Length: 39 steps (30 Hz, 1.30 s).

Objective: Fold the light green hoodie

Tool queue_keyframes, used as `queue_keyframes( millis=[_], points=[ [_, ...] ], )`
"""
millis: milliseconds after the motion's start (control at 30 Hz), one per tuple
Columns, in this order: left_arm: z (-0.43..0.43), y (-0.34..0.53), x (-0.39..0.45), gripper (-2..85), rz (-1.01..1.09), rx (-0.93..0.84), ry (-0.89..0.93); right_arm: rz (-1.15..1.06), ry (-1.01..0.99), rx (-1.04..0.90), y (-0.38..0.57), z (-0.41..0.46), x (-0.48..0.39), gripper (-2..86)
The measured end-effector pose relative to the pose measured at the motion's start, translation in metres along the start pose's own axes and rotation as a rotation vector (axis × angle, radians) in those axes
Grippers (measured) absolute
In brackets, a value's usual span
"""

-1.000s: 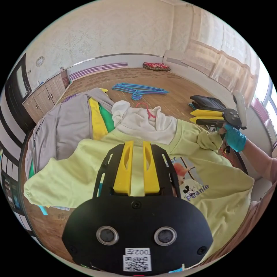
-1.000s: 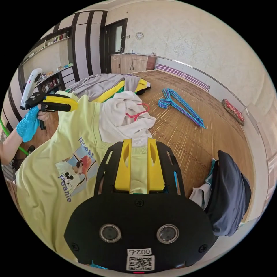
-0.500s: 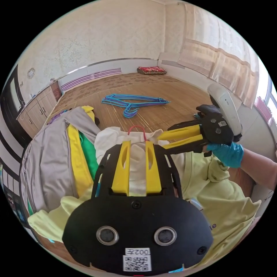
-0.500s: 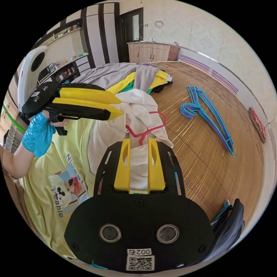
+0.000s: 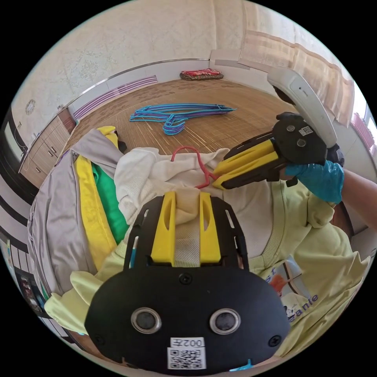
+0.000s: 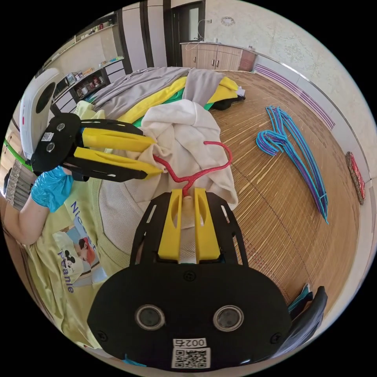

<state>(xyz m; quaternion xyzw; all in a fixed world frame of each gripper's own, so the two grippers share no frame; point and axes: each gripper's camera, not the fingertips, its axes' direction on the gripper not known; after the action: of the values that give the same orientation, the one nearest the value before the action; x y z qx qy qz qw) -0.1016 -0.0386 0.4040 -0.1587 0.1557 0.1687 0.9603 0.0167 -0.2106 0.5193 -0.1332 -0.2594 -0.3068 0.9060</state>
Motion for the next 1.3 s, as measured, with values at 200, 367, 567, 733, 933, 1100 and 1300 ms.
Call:
queue_keyframes(
  millis=[200,367,567,733,933,1100,1300],
  points=[
    [-0.020,-0.005,0.003,3.5,0.001,0.012,-0.017,-0.022,0.023,0.092,0.002,-0.031,-0.013,4.3],
    [-0.049,-0.009,0.005,2.7,0.023,0.017,0.001,-0.044,0.008,0.167,0.007,-0.064,-0.026,4.1],
    [-0.089,-0.009,0.011,3.9,0.059,0.018,0.028,-0.076,0.004,0.217,0.016,-0.101,-0.049,3.3],
    [-0.123,-0.004,0.019,4.8,0.110,0.055,0.054,-0.103,0.004,0.218,0.023,-0.122,-0.070,2.1],
    [-0.162,0.005,0.021,4.5,0.111,0.218,0.121,-0.121,0.004,0.220,0.035,-0.139,-0.095,0.4],
    [-0.176,0.004,0.042,4.2,0.155,0.268,0.057,-0.142,0.006,0.227,0.047,-0.150,-0.118,0.0],
    [-0.193,0.004,0.059,2.9,0.179,0.291,0.044,-0.136,0.009,0.238,0.059,-0.160,-0.135,0.0]
  ],
)
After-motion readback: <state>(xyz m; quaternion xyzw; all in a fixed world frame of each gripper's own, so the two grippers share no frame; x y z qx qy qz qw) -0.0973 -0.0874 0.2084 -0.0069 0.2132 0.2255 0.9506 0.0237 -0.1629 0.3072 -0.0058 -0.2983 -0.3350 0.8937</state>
